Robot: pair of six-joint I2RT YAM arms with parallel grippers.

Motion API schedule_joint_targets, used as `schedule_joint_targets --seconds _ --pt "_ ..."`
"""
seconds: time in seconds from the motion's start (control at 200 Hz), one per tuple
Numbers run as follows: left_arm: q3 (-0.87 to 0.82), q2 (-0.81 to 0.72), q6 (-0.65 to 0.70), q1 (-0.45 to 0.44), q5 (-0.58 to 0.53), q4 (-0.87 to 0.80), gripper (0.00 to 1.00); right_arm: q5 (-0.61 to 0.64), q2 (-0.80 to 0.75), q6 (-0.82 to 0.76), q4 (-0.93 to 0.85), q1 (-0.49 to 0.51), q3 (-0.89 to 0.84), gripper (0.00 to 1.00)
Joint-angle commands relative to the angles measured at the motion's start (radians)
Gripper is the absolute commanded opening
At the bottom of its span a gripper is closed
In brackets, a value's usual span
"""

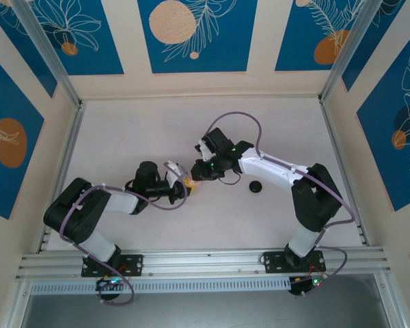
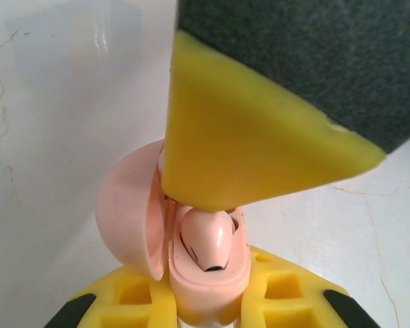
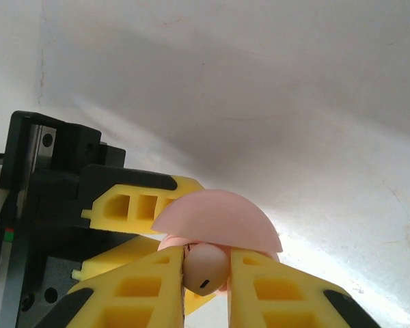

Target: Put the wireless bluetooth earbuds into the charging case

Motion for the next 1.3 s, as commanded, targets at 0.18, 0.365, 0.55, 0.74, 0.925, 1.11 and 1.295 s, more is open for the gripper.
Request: schedule_joint_targets --seconds 0.18,0.365,0.55,0.74,0.925,1.11,1.295 --pt "0.005 -0.016 -0.005 -0.015 0.034 0.087 0.13 -0.025 -0.131 0.037 0.161 -0.026 -0.126 0.19" --pt "-0.002 -0.008 -0.042 -0.015 0.041 0.152 0.13 -0.09 -0.181 0.046 0.289 -0.039 -0.204 0.18" --pt "-0.016 0.025 -0.122 -0.015 0.04 0.281 0.13 -0.125 -0.235 0.068 0.412 -0.05 -0.285 0.18" --pt "-0.019 0.063 -0.185 -0.013 0.045 0.389 0.13 -0.152 -0.267 0.085 0.485 -0.065 -0.34 0.18" --pt "-0.021 0.075 -0.216 -0.013 0.042 0.442 0.13 -0.199 -0.274 0.096 0.54 -0.077 -0.372 0.18" --pt "-0.02 0.076 -0.233 -0.012 0.045 0.47 0.13 -0.256 -0.268 0.101 0.571 -0.089 -0.4 0.18" --pt "-0.022 0.07 -0.237 -0.01 0.061 0.484 0.13 -0.282 -0.27 0.085 0.54 -0.111 -0.409 0.18"
